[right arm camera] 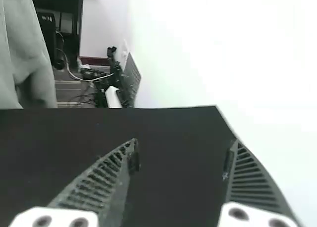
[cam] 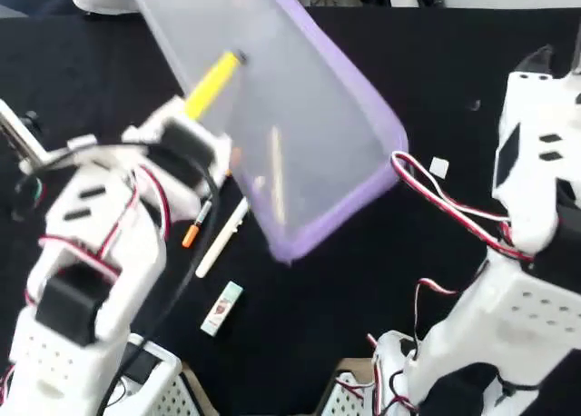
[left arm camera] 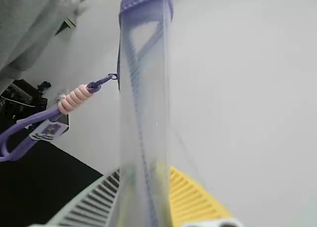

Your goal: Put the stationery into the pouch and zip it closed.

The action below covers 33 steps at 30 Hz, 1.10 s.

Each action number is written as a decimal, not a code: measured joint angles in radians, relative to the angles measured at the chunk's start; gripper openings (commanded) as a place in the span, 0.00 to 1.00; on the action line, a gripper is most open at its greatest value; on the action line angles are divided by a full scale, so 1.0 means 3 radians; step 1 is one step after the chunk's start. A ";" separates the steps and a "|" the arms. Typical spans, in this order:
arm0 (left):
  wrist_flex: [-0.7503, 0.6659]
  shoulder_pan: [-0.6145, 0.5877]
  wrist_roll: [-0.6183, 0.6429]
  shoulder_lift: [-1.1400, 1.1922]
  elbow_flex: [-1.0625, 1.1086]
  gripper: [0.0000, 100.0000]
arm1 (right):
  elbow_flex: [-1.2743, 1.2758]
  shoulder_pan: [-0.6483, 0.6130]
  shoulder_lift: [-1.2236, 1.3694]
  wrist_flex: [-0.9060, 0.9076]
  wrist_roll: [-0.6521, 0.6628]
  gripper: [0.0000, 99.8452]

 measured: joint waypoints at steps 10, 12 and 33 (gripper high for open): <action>0.0000 0.0051 -0.1279 -0.0880 0.0885 0.03 | 0.0261 -0.0358 0.0164 -0.0010 -0.0425 0.28; 0.0000 0.0046 -0.1662 -0.1089 0.1120 0.03 | 0.0261 -0.0471 0.0159 -0.0010 -0.0445 0.28; -0.2097 -0.1504 -0.2798 -0.2537 0.3744 0.03 | 0.0286 -0.1473 0.0169 0.0353 -0.0793 0.28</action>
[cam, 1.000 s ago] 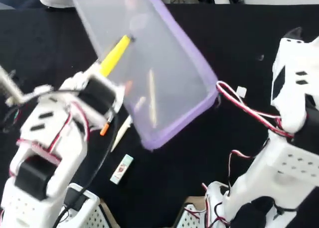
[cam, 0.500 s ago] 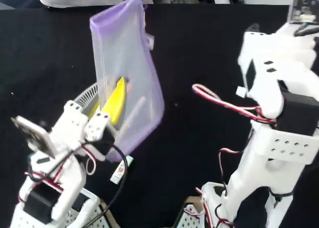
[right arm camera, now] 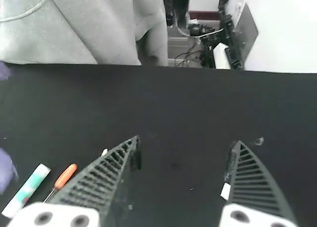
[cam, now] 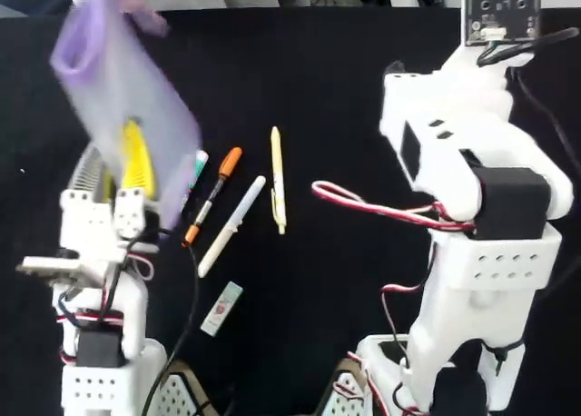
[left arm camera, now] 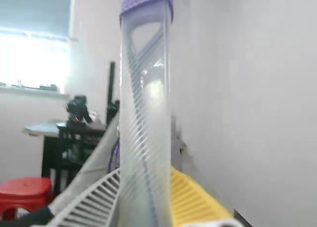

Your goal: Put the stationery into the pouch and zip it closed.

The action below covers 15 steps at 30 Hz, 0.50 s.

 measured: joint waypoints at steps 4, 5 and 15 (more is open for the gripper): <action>-0.0731 -0.0271 0.0000 0.0000 0.0363 0.03 | 0.0000 -0.0245 0.0322 0.0077 -0.0005 0.28; -0.0875 -0.0312 0.0000 0.0005 0.0435 0.03 | 0.0000 -0.0286 0.0419 0.0077 -0.0010 0.28; -0.1555 -0.0338 -0.0015 0.0000 0.0465 0.03 | -0.0378 -0.0476 0.0675 0.0051 -0.0133 0.29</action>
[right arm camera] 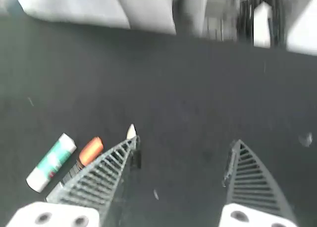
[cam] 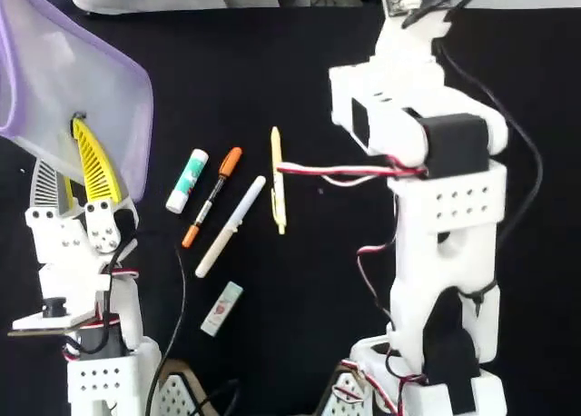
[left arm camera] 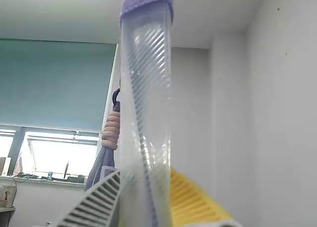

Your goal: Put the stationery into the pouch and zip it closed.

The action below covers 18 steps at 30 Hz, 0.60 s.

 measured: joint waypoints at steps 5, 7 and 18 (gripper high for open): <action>-0.0005 0.0542 -0.0138 0.0000 0.0000 0.03 | -0.0690 -0.0051 0.0026 0.0189 -0.0266 0.29; -0.0005 0.0844 -0.0353 0.0000 0.0000 0.03 | -0.0962 -0.0133 0.0026 0.0271 -0.0302 0.29; 0.0005 0.2388 -0.1340 0.0000 0.0000 0.03 | -0.1882 -0.0368 0.0026 0.0460 0.0527 0.29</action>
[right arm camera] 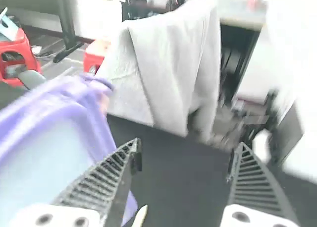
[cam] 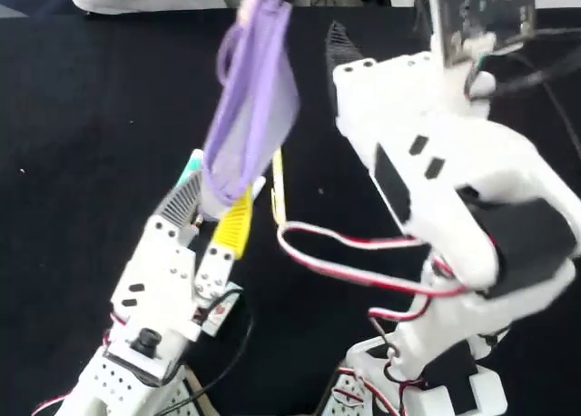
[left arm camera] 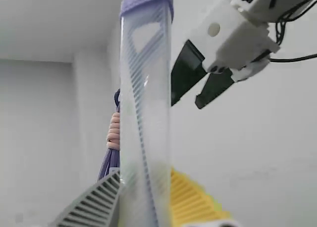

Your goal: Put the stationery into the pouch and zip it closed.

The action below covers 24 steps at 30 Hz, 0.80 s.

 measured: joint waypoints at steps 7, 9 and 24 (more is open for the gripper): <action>0.0230 0.0199 -0.0389 0.0000 0.0000 0.03 | -0.0742 0.0061 -0.0230 0.0302 -0.0066 0.29; 0.0230 0.0332 -0.0547 0.0000 0.0000 0.03 | -0.0829 0.0031 -0.0256 0.0332 0.0031 0.29; 0.0256 0.0527 -0.1493 0.0000 0.0000 0.03 | -0.0189 -0.0169 -0.0220 0.0414 -0.0910 0.29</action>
